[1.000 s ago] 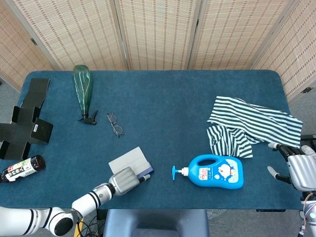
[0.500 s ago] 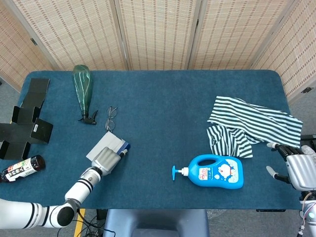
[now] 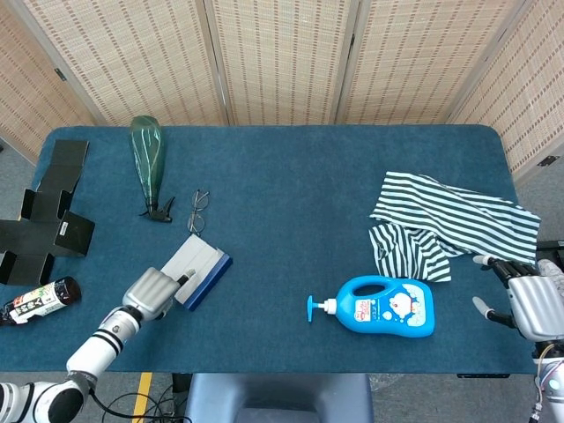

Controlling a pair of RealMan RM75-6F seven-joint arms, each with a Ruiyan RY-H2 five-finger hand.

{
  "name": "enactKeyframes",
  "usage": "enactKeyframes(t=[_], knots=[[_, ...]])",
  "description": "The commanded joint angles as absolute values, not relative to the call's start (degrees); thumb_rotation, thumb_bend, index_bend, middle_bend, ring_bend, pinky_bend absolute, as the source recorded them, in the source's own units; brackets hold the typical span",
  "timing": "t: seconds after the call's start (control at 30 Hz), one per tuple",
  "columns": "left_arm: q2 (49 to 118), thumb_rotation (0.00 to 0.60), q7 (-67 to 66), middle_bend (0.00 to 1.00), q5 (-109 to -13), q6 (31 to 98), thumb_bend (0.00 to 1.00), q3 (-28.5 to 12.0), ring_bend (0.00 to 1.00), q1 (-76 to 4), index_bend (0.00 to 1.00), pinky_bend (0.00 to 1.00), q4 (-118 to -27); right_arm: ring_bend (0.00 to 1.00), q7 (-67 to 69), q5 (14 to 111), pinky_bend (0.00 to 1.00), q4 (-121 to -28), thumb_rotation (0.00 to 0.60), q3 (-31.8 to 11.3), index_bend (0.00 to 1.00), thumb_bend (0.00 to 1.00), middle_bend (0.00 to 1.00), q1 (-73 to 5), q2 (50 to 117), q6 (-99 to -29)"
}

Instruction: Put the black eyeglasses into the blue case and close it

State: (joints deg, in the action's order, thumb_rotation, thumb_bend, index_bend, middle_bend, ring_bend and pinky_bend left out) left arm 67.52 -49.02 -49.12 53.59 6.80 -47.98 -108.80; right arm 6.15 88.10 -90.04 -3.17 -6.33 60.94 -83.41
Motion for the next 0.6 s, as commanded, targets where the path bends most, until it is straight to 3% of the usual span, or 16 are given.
enactKeyframes(t=[0.03, 0.43, 0.6], knots=[[67.18, 0.600, -50.67, 0.98, -46.58, 51.90, 0.57, 8.74, 1.00, -48.81, 0.05, 1.00, -108.34, 0.39, 6.08, 88.14, 0.39, -90.12, 0.600, -3.13, 0.26, 0.23, 0.38, -6.40, 61.00, -83.30], [70.47, 0.600, -54.45, 0.98, -44.92, 49.95, 0.57, 10.44, 1.00, -52.55, 0.15, 1.00, -110.43, 0.40, 6.44, 88.11, 0.39, -90.01, 0.600, -2.96, 0.26, 0.23, 0.38, -5.78, 60.72, -84.11], [70.70, 0.600, -51.30, 0.98, -44.58, 45.67, 0.57, 9.06, 1.00, -55.11, 0.17, 1.00, -112.95, 0.40, 6.74, 88.20, 0.39, -89.89, 0.600, -2.84, 0.26, 0.23, 0.38, -5.36, 60.63, -84.69]])
